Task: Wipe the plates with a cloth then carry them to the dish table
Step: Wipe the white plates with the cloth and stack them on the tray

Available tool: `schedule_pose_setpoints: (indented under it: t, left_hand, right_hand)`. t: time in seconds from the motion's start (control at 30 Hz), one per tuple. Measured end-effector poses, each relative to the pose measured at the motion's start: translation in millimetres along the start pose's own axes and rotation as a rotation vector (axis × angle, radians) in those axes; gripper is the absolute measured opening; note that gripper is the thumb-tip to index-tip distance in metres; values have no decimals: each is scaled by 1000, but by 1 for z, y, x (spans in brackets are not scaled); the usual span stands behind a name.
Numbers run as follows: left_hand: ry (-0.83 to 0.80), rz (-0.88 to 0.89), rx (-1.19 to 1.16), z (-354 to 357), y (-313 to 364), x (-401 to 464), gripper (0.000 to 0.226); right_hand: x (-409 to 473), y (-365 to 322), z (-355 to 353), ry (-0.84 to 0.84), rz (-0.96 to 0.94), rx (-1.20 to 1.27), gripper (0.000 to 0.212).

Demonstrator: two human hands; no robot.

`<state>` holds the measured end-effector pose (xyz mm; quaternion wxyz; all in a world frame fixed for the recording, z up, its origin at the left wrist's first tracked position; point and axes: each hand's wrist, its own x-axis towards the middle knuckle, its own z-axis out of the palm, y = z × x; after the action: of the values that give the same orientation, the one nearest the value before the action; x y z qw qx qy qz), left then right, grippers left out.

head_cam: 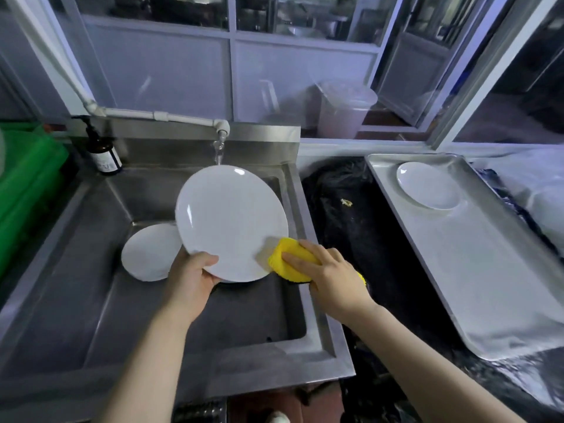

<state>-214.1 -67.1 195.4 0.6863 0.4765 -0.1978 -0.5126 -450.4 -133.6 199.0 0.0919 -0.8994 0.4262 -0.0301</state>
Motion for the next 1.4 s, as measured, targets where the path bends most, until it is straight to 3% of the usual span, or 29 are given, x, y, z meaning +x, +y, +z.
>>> schedule_pose_setpoints:
  t: [0.17, 0.4, 0.5, 0.6, 0.7, 0.77, 0.97, 1.13, 1.4]
  left_hand:
    - [-6, -45, -20, 0, -24, -5, 56]
    - [-40, -129, 37, -11, -26, -3, 55]
    - [-75, -189, 66, -23, -21, 3, 54]
    - [-110, -234, 97, -31, -17, 10, 40]
    - [-134, -321, 109, -36, -17, 17, 41]
    - [-179, -355, 127, -35, -17, 19, 38]
    - [-326, -377, 193, -32, -16, 25, 37]
    - [-346, -396, 166, -15, -22, 31, 42]
    - [-413, -366, 152, 71, -53, 65, 49]
  right_hand:
    - [-35, 39, 43, -149, 103, -35, 77]
    - [-49, 24, 97, -451, 210, 94, 66]
    - [-40, 11, 88, -253, 355, 198, 56]
    - [-24, 0, 62, 11, 607, 728, 40]
    - [-11, -12, 41, 41, 706, 1308, 25]
    - [-8, -21, 37, 66, 717, 1489, 23]
    - [-9, -21, 44, 146, 738, 1691, 22]
    - [-4, 0, 46, 171, 744, 1737, 29]
    - [-8, 100, 28, 320, 773, 1794, 27]
